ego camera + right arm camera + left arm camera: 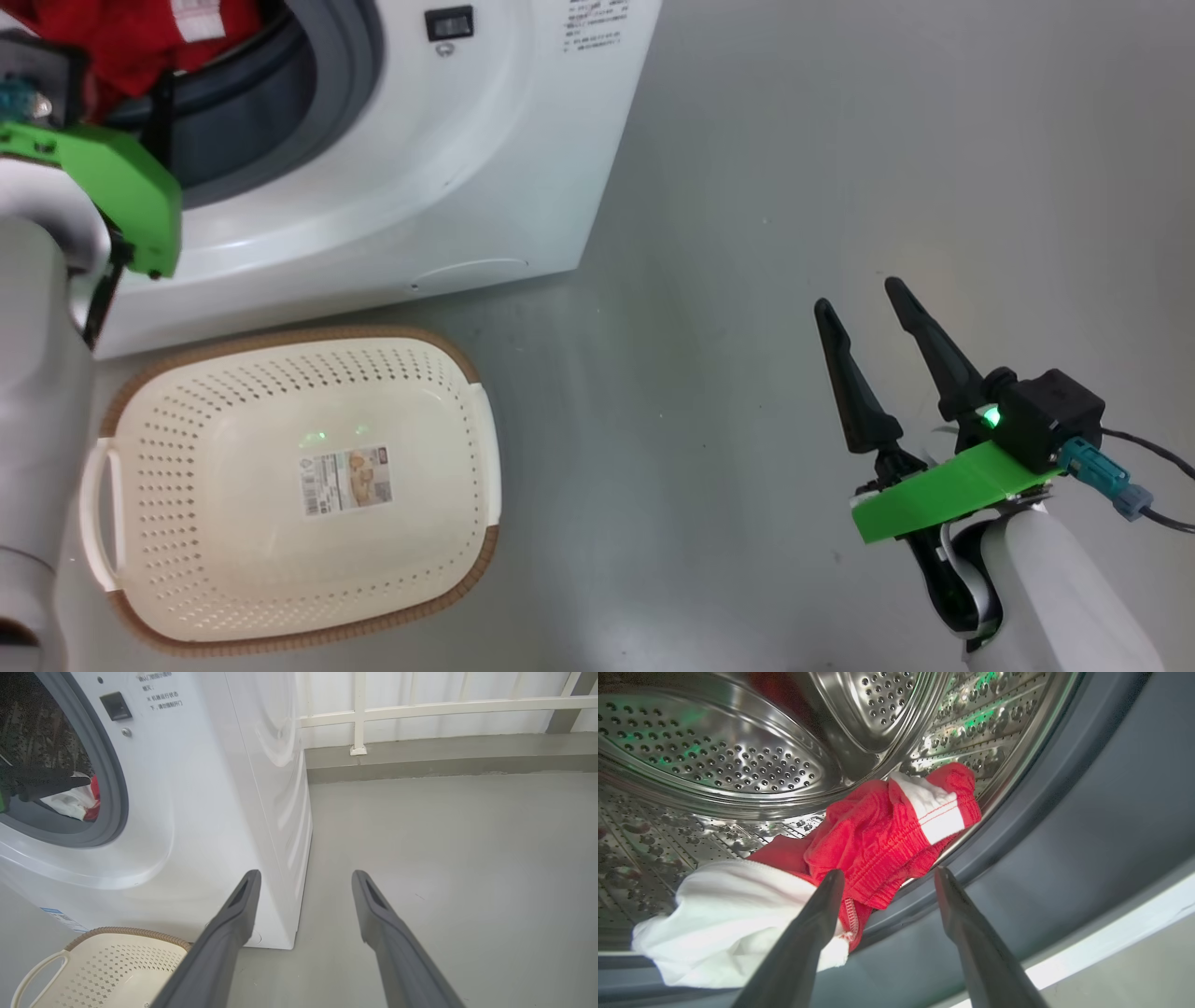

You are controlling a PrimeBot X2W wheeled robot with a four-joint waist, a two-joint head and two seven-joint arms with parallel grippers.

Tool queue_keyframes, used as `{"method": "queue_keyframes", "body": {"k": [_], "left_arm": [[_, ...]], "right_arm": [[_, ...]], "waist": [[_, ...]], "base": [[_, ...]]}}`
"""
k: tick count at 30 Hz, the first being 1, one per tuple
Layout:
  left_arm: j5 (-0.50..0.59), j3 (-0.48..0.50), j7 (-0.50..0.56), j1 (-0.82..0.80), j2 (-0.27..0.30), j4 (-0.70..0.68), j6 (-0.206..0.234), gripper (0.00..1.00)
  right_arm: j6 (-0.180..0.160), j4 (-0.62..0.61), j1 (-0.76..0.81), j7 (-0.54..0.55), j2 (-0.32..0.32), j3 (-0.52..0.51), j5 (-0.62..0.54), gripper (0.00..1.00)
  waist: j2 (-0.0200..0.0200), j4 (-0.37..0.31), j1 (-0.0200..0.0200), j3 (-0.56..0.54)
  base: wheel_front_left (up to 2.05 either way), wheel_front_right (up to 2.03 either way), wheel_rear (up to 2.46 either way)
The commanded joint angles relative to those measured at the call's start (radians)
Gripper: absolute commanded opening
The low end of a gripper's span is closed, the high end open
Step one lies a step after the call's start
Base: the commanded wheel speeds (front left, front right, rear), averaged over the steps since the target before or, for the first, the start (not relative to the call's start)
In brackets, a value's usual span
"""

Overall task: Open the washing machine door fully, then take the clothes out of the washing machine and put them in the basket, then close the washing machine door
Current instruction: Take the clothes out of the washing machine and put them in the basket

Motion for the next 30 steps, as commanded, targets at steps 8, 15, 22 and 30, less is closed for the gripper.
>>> {"method": "queue_keyframes", "body": {"k": [8, 15, 22, 30], "left_arm": [[0.057, -0.042, 0.02, -0.133, 0.082, 0.06, 0.016, 1.0], [0.075, -0.069, 0.035, -0.198, 0.105, 0.087, 0.036, 1.0], [0.092, -0.1, 0.057, -0.226, 0.12, 0.103, 0.042, 1.0], [0.088, -0.113, 0.058, -0.239, 0.128, 0.11, 0.051, 0.58]], "right_arm": [[0.006, -0.039, -0.044, -0.009, 0.011, 0.05, 0.001, 1.0], [0.006, -0.044, -0.065, -0.009, 0.018, 0.067, 0.009, 1.0], [0.006, -0.047, -0.075, -0.009, 0.022, 0.078, 0.014, 1.0], [0.006, -0.048, -0.087, -0.009, 0.024, 0.082, 0.019, 1.0]], "waist": [[0.0, -0.042, -0.0001, 0.081], [0.0, -0.063, -0.0001, 0.122], [0.0, -0.079, -0.0001, 0.146], [0.0, -0.091, -0.0001, 0.155]], "base": [[0.0, 0.0, 0.0], [0.0, 0.0, 0.0], [0.0, 0.0, 0.0], [0.0, 0.0, 0.0]]}}
